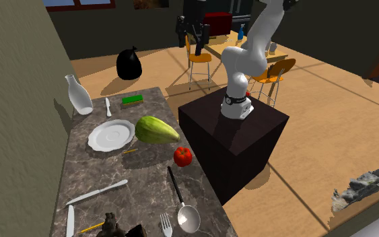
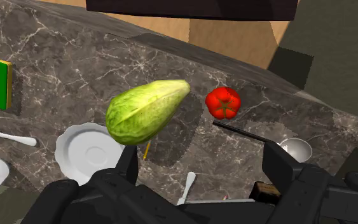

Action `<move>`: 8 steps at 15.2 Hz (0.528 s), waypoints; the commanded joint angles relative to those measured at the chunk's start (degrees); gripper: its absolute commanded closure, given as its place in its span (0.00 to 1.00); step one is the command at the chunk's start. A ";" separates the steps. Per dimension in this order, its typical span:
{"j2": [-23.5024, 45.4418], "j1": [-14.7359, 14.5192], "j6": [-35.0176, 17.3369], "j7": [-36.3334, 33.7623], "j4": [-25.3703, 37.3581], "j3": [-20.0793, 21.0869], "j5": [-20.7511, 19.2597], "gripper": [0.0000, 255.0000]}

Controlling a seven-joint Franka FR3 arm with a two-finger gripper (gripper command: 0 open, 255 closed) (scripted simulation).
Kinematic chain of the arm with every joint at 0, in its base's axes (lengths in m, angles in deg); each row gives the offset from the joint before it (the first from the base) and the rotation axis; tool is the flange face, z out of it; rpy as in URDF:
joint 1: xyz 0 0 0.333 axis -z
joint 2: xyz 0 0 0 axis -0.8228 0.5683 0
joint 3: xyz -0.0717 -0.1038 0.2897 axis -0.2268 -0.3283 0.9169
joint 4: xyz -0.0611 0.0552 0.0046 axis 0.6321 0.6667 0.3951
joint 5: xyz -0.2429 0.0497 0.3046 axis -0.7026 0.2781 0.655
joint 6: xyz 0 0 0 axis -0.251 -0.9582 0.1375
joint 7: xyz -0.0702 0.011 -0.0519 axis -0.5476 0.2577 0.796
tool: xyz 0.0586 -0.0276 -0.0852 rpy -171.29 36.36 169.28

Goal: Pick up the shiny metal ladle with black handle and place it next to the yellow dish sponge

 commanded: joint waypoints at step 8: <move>10.82 -3.31 -11.66 7.85 -2.05 -0.20 -1.17 0.00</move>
